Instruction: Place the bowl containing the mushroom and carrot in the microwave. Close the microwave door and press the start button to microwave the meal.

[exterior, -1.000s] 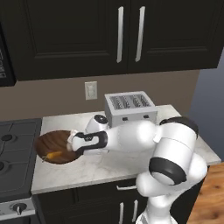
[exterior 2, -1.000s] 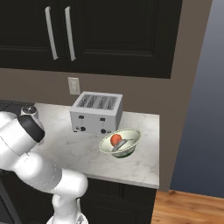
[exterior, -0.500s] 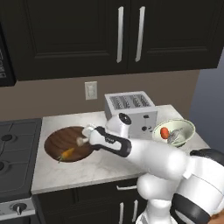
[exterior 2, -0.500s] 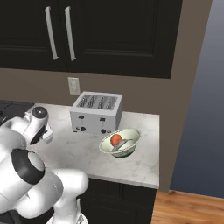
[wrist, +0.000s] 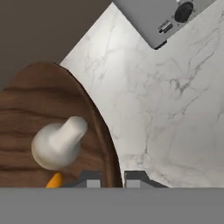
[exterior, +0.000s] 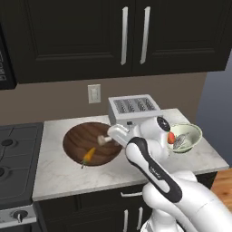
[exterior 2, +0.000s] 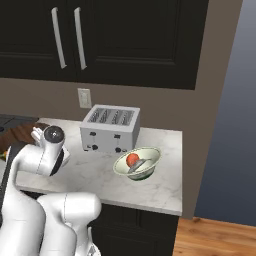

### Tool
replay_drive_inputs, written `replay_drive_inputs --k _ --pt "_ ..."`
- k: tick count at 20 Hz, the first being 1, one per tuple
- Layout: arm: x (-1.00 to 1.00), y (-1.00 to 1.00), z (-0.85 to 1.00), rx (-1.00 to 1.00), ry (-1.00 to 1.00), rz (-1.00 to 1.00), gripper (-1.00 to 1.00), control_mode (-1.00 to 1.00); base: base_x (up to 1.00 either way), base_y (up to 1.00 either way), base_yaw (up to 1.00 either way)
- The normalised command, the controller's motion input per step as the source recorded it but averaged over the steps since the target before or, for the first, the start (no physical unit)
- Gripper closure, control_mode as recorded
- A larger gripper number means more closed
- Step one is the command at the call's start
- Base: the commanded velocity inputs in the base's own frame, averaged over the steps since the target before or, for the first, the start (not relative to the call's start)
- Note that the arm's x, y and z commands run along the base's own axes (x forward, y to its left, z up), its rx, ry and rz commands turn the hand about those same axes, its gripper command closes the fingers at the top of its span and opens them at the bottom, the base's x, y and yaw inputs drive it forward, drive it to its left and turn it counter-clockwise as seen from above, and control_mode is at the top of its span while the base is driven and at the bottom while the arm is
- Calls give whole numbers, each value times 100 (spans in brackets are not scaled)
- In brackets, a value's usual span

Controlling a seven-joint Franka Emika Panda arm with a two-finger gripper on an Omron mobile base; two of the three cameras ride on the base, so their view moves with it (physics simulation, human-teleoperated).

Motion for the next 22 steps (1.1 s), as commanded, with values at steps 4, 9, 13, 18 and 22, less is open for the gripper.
replay_drive_inputs --k 4,9,13,18,22 --pt "-48 -84 99 0 0 -1 100 -100 0 0 0" --pt "-46 -89 84 0 0 -3 100 -100 0 0 0" --pt "-42 -97 60 0 0 -8 100 -100 0 0 0" --pt "-50 -70 26 0 0 -6 100 -100 0 0 0" --pt "-60 -24 1 -2 0 -3 100 -100 0 0 0"
